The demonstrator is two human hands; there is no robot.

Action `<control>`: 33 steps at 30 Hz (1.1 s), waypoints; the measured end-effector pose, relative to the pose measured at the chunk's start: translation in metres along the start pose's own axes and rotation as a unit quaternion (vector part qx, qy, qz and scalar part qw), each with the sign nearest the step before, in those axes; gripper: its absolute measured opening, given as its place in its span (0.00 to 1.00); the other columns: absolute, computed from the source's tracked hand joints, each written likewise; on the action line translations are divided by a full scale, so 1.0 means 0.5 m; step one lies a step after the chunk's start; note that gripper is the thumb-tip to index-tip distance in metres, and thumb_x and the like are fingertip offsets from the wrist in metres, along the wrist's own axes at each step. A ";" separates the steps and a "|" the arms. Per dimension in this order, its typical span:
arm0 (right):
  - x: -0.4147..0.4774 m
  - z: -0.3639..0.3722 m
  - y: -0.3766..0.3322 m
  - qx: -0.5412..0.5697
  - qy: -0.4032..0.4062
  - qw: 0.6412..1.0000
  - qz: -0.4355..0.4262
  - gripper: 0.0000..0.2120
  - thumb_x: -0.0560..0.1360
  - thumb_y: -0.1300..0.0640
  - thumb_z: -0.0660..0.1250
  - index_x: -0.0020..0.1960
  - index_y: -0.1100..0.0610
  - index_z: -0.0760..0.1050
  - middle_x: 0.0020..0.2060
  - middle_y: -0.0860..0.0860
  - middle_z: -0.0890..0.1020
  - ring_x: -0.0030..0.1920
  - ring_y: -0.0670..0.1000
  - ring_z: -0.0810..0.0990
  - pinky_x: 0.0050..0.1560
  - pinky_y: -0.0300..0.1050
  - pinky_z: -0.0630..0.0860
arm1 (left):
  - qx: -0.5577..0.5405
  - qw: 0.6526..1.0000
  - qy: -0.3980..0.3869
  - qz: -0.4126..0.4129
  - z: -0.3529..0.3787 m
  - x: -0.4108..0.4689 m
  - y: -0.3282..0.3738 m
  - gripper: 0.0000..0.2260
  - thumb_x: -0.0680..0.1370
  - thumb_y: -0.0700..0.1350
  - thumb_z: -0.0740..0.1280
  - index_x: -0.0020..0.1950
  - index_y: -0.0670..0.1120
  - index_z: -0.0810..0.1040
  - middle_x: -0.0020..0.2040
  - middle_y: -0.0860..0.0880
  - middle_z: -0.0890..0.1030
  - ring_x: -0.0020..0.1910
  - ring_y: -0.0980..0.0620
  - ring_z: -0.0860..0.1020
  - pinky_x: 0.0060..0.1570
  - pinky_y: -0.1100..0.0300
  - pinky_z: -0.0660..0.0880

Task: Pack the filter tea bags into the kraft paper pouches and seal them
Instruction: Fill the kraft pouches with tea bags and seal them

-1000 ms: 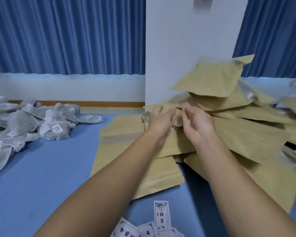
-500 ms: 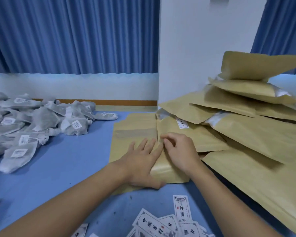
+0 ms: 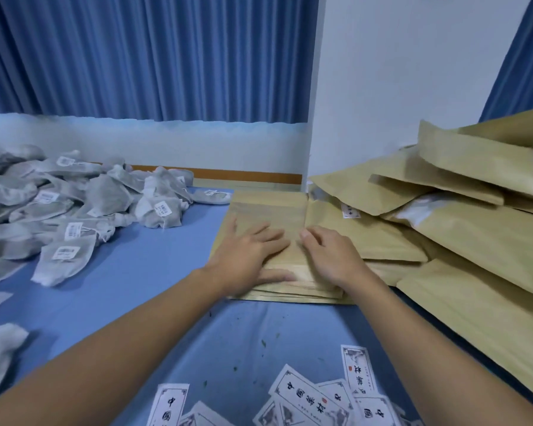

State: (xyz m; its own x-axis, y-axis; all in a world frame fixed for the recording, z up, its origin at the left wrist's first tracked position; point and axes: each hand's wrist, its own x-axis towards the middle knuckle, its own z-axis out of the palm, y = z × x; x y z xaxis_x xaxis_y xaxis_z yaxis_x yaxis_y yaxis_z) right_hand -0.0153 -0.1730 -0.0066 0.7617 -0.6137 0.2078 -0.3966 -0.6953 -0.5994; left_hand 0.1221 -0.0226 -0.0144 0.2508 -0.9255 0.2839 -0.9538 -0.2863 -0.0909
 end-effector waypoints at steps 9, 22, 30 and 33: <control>0.038 -0.075 0.027 -0.226 0.106 0.960 0.126 0.06 0.77 0.57 0.59 0.46 0.55 0.74 0.53 0.56 0.82 0.55 0.61 0.78 0.51 0.49 0.72 | -0.436 0.795 0.048 -0.420 0.005 -0.002 -0.055 0.30 0.72 0.56 0.77 0.68 0.44 0.72 0.64 0.47 0.78 0.61 0.45 0.77 0.59 0.55 0.74; -0.064 0.038 0.016 0.077 0.143 0.970 0.182 0.23 0.81 0.48 0.61 0.71 0.61 0.69 0.64 0.59 0.76 0.65 0.61 0.72 0.58 0.52 0.69 | -0.549 0.700 0.008 -0.457 -0.001 -0.006 -0.068 0.40 0.66 0.49 0.83 0.72 0.37 0.70 0.65 0.41 0.78 0.63 0.41 0.78 0.64 0.45 0.76; -0.045 0.060 -0.018 0.005 0.061 0.993 0.105 0.19 0.83 0.50 0.58 0.68 0.61 0.72 0.65 0.60 0.75 0.66 0.60 0.71 0.62 0.49 0.68 | -0.554 0.682 0.065 -0.473 -0.008 -0.052 -0.096 0.28 0.67 0.45 0.82 0.62 0.38 0.76 0.54 0.44 0.83 0.54 0.44 0.81 0.61 0.48 0.78; -0.056 0.068 -0.064 -0.175 0.126 0.974 -0.066 0.13 0.82 0.51 0.56 0.51 0.58 0.76 0.57 0.55 0.76 0.56 0.58 0.75 0.55 0.50 0.73 | -0.542 0.705 0.090 -0.449 0.000 -0.069 -0.086 0.15 0.72 0.47 0.79 0.53 0.41 0.81 0.52 0.45 0.85 0.51 0.46 0.83 0.56 0.52 0.79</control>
State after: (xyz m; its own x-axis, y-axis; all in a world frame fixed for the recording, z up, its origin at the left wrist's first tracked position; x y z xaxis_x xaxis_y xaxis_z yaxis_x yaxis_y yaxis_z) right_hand -0.0065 -0.1210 -0.0195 0.6856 -0.5518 0.4748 -0.4880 -0.8324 -0.2627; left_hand 0.1546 0.0216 -0.0201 0.9020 -0.4173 -0.1111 -0.0157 -0.2889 0.9572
